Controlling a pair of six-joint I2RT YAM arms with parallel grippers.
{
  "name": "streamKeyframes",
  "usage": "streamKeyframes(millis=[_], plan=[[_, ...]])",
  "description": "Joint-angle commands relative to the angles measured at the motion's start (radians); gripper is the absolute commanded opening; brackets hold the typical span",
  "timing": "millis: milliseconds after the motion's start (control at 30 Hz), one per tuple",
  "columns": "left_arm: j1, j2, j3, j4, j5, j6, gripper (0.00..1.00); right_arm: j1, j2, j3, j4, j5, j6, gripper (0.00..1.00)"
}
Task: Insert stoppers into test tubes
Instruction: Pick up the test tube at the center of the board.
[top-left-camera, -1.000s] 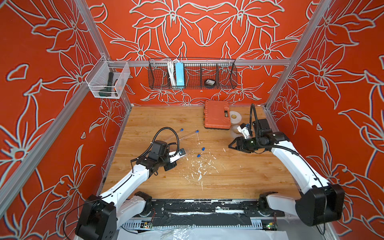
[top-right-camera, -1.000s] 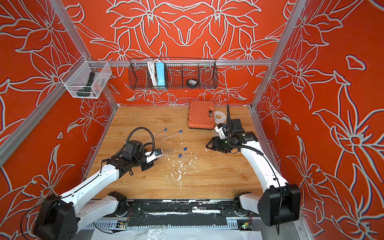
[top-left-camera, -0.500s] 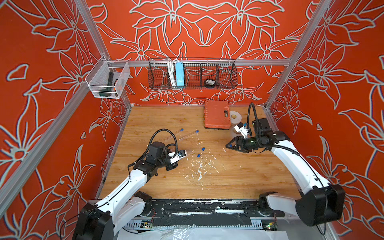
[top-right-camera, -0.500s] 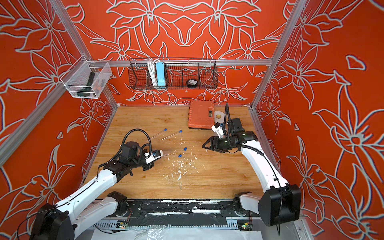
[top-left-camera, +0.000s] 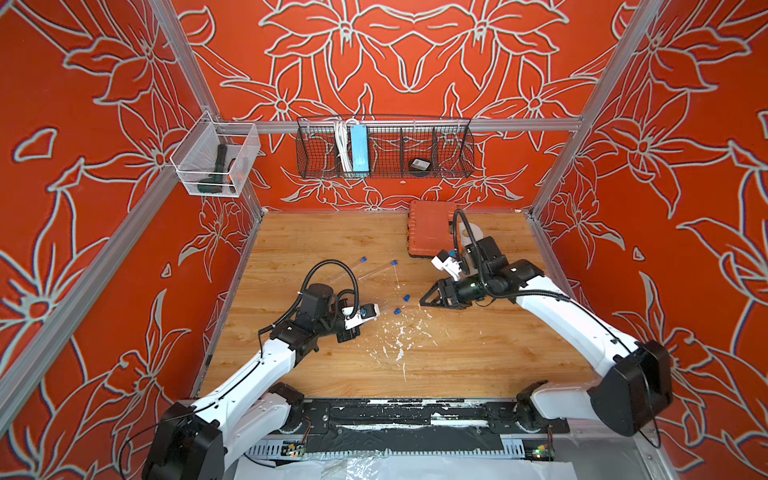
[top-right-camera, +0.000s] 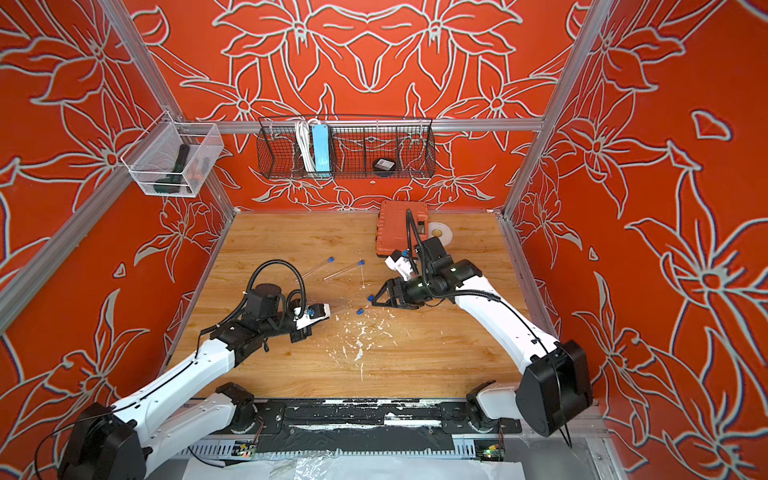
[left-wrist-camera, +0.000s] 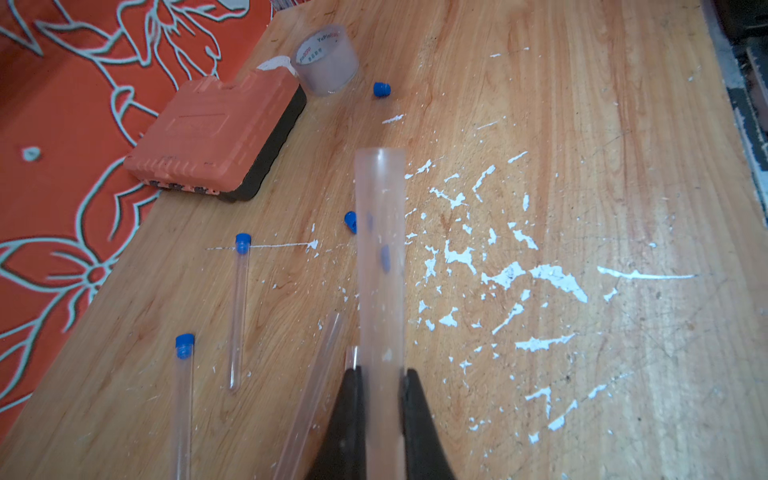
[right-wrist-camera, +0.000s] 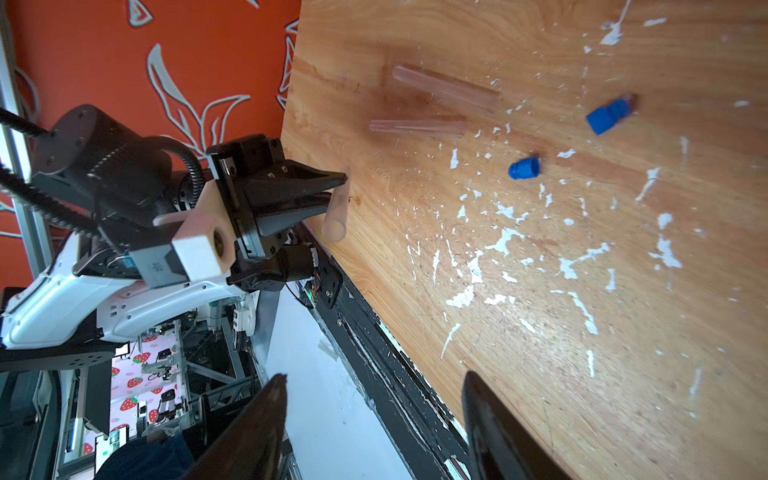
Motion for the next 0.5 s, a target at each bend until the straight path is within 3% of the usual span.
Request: streamKeyframes(millis=[0,467], plan=[[-0.024,0.015,0.005,0.044,0.029,-0.025,0.00,0.048,0.037,0.055,0.073,0.058,0.063,0.67],[-0.074,0.102,0.040,0.112,-0.005,-0.116,0.00,0.160,0.236,0.173,0.040,0.160,0.088,0.61]])
